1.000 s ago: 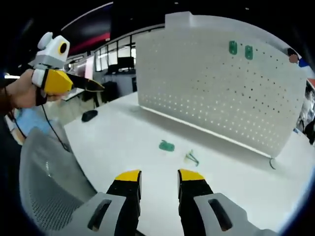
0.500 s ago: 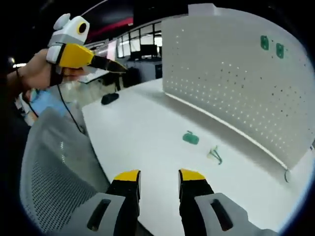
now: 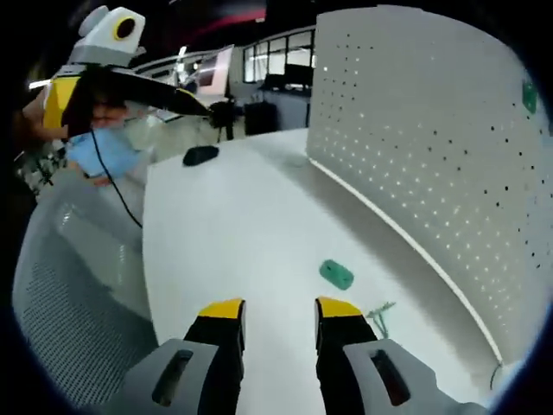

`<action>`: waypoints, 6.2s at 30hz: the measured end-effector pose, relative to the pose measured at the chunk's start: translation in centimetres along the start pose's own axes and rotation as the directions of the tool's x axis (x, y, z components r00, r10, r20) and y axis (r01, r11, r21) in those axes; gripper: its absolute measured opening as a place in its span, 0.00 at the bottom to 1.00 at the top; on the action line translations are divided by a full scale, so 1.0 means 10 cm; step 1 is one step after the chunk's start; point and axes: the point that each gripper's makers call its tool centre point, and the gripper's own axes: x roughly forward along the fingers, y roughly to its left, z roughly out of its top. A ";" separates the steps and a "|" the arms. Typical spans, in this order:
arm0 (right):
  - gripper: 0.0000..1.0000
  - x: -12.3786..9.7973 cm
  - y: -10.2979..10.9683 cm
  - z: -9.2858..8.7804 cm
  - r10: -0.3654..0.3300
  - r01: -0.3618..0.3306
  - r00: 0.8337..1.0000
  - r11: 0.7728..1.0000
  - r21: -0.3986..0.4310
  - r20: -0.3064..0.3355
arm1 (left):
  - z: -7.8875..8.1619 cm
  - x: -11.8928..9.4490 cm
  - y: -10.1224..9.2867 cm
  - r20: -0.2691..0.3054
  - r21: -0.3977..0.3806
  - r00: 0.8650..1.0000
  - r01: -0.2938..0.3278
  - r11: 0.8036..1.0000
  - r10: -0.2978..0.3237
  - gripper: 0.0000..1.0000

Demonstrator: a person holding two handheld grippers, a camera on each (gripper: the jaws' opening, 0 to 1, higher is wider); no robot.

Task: Insert the hook assembly into the mounting plate slot until the hook locks in place.

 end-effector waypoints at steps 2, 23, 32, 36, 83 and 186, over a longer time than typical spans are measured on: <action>0.30 0.06 -0.06 0.01 0.005 -0.005 1.000 1.000 -0.007 -0.010 | -0.02 0.01 0.00 -0.007 -0.006 1.000 0.005 1.000 -0.005 0.97; 0.23 0.56 -0.49 -0.02 -0.009 -0.001 0.993 0.996 -0.087 -0.117 | -0.22 0.02 0.21 -0.065 -0.061 0.998 -0.027 0.998 0.023 0.98; 0.16 0.65 -0.53 -0.01 0.016 -0.033 0.990 0.992 -0.121 -0.139 | -0.21 0.05 0.19 -0.063 -0.066 0.998 -0.022 0.998 0.018 0.97; 0.12 0.69 -0.54 -0.01 0.017 -0.036 0.989 0.991 -0.130 -0.145 | -0.23 0.03 0.20 -0.065 -0.070 0.998 -0.025 0.997 0.021 0.97; 0.00 -0.07 -0.89 0.64 -0.162 0.137 0.983 0.963 0.232 0.089 | 0.05 -0.01 -0.02 -0.004 0.001 1.000 0.004 1.000 -0.004 0.97; 0.06 -1.16 0.41 1.61 -0.169 -0.056 0.855 0.910 0.411 0.491 | 0.49 0.06 -0.35 0.128 -0.007 0.984 0.128 0.992 -0.126 0.01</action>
